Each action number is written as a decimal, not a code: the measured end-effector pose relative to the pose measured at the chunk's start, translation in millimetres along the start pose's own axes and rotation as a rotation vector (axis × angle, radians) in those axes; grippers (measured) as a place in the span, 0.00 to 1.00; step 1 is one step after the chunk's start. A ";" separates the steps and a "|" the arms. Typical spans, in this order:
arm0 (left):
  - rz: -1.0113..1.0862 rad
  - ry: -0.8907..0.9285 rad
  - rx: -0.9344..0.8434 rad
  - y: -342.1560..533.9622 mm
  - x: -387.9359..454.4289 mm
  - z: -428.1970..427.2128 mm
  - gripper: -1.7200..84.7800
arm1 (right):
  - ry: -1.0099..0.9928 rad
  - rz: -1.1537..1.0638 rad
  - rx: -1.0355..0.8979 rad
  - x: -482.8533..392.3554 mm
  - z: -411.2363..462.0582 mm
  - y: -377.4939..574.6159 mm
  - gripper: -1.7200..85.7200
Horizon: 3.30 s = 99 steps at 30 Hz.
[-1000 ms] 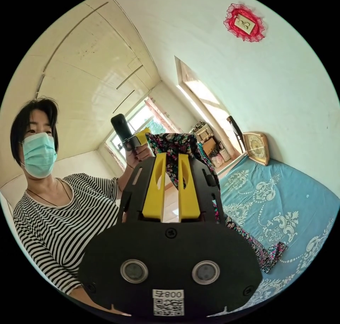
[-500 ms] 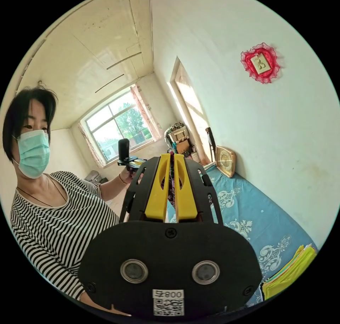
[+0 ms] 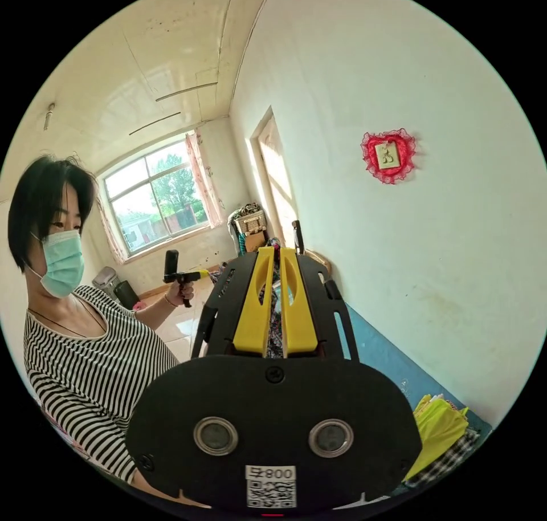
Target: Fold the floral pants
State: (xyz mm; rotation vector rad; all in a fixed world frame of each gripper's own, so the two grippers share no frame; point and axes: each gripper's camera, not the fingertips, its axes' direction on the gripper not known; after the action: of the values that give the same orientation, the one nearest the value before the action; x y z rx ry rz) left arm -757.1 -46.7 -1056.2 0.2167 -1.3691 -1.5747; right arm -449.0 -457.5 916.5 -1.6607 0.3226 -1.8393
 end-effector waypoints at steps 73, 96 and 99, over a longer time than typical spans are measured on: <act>-1.042 -0.201 -0.914 1104.9 -634.6 -194.5 0.02 | -0.008 0.923 -1.200 111.8 678.0 642.7 0.03; -0.801 -0.303 -0.842 1293.4 -554.7 -77.1 0.04 | 0.416 0.237 -1.025 -136.7 483.4 824.5 0.02; -0.791 -0.313 -0.849 1300.9 -537.1 -65.4 0.03 | 0.401 0.364 -0.947 -137.4 437.1 834.3 0.02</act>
State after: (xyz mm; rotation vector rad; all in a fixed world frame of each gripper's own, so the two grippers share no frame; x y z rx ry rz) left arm 261.1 492.3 -245.0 -0.0304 -0.7205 -2.8073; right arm 209.6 -919.2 407.5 -1.5724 1.7573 -1.8131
